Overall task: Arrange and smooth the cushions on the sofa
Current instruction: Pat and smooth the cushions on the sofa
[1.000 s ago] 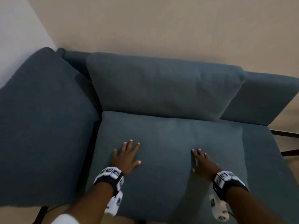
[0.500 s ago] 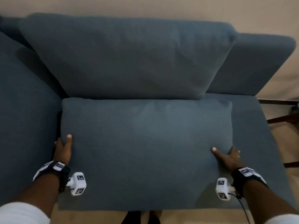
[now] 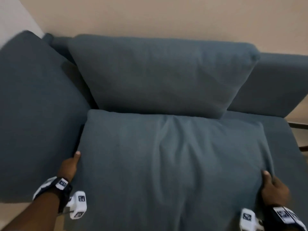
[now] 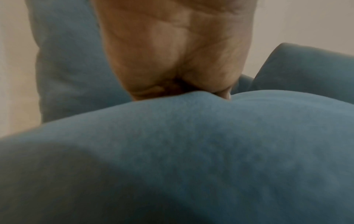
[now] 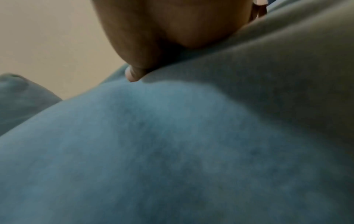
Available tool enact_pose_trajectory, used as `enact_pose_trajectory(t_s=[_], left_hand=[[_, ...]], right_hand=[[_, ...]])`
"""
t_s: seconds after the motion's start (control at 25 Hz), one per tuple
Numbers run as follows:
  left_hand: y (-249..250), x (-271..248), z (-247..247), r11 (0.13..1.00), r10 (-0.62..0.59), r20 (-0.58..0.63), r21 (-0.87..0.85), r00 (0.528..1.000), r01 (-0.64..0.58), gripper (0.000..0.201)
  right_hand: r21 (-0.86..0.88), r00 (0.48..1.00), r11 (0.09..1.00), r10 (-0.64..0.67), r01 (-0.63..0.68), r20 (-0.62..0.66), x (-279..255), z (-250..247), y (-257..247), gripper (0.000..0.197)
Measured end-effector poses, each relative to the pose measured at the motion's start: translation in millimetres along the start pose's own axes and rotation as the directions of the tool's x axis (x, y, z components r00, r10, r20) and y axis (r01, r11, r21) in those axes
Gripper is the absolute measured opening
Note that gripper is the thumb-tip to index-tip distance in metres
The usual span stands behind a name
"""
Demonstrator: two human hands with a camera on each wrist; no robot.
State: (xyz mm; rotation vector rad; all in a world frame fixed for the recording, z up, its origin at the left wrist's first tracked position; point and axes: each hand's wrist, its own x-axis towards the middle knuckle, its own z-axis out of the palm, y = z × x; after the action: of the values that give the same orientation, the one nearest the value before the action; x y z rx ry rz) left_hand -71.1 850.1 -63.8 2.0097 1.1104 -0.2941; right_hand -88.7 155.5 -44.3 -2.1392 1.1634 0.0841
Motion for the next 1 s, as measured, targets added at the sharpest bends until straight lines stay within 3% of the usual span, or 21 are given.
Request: enact_pose_trajectory(t_s=[0.12, 0.24, 0.28, 0.36, 0.4, 0.44, 0.48, 0.52, 0.56, 0.68, 0.76, 0.8, 0.84, 0.88, 1.0], left_hand=[[-25, -14, 14, 0.993, -0.073, 0.07, 0.102, 0.995, 0.065, 0.071], [-31, -22, 41, 0.987, -0.087, 0.178, 0.152, 0.98, 0.06, 0.089], [-28, -22, 52, 0.982, -0.069, 0.167, 0.183, 0.984, 0.038, 0.099], [-13, -17, 63, 0.974, -0.021, 0.106, 0.226, 0.994, -0.004, 0.102], [-4, -12, 64, 0.971, 0.007, 0.1, 0.238, 0.995, -0.031, 0.101], [6, -11, 68, 0.959, 0.08, 0.108, 0.262, 0.991, -0.106, 0.101], [19, -6, 67, 0.92, 0.178, 0.133, 0.329, 0.975, -0.212, 0.104], [27, 4, 65, 0.843, 0.277, 0.181, 0.426, 0.944, -0.33, 0.107], [33, 14, 62, 0.731, 0.359, 0.272, 0.513, 0.893, -0.45, 0.108], [44, 48, 54, 0.43, 0.482, 0.519, 0.561, 0.706, -0.707, 0.088], [47, 79, 46, 0.345, 0.464, 0.592, 0.563, 0.658, -0.751, 0.078], [49, 97, 44, 0.354, 0.449, 0.594, 0.567, 0.667, -0.744, 0.074], [52, 115, 44, 0.385, 0.424, 0.584, 0.576, 0.692, -0.721, 0.07], [54, 131, 42, 0.425, 0.378, 0.58, 0.584, 0.722, -0.691, 0.065], [65, 155, 36, 0.505, 0.302, 0.534, 0.613, 0.79, -0.608, 0.059]], right_hand=[[-0.174, 0.993, 0.985, 0.014, 0.006, 0.117, 10, -2, 8, 0.114], [-0.33, 0.969, 0.931, -0.075, 0.153, 0.236, -13, 26, -22, 0.102], [-0.372, 0.963, 0.904, -0.126, 0.211, 0.24, -25, 39, -37, 0.112], [-0.533, 0.945, 0.789, -0.184, 0.306, 0.271, -63, 79, -78, 0.114], [-0.585, 0.902, 0.695, -0.245, 0.419, 0.356, -84, 107, -101, 0.108], [-0.571, 0.818, 0.599, -0.296, 0.562, 0.494, -106, 130, -121, 0.101], [-0.518, 0.704, 0.501, -0.315, 0.693, 0.637, -130, 163, -145, 0.096], [-0.437, 0.577, 0.417, -0.309, 0.797, 0.756, -152, 198, -167, 0.092], [-0.367, 0.481, 0.368, -0.293, 0.854, 0.826, -174, 232, -186, 0.09], [-0.285, 0.349, 0.261, -0.246, 0.923, 0.904, -226, 312, -243, 0.091], [-0.204, 0.231, 0.131, -0.235, 0.97, 0.944, -244, 349, -270, 0.089], [-0.184, 0.201, 0.093, -0.226, 0.979, 0.953, -243, 362, -277, 0.086], [-0.192, 0.207, 0.089, -0.22, 0.977, 0.953, -236, 370, -283, 0.083], [-0.234, 0.254, 0.117, -0.214, 0.965, 0.943, -225, 374, -287, 0.081], [-0.447, 0.483, 0.22, -0.156, 0.867, 0.861, -190, 367, -296, 0.085]])
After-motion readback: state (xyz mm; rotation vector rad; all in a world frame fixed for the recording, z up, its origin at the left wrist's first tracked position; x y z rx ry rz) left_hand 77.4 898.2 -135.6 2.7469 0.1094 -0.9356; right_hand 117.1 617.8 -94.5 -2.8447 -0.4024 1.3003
